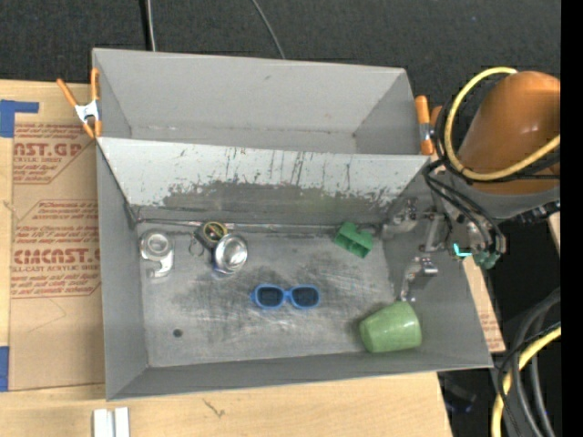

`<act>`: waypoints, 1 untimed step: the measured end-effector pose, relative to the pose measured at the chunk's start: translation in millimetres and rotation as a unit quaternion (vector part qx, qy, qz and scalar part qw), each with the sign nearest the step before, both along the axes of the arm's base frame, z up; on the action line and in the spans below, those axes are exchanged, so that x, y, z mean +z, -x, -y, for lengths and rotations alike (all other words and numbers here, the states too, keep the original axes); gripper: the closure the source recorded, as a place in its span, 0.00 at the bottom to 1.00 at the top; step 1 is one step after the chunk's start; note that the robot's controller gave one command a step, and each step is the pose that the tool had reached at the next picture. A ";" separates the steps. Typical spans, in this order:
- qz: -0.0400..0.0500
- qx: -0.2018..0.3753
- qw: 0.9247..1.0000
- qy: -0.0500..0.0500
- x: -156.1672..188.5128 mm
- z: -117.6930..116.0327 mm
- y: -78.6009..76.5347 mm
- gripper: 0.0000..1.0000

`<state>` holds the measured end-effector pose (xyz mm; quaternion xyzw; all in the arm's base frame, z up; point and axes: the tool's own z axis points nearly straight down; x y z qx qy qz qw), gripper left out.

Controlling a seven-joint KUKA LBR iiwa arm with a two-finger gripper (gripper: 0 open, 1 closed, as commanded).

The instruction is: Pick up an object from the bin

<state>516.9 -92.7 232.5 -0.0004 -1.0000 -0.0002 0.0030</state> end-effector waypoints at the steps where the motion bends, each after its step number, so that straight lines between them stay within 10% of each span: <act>1: -0.001 -0.008 1.000 -0.001 -146.1 49.2 30.1 0.00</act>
Offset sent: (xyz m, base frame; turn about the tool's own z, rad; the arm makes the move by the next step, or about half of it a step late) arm -0.0275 -0.0491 -0.1412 0.0149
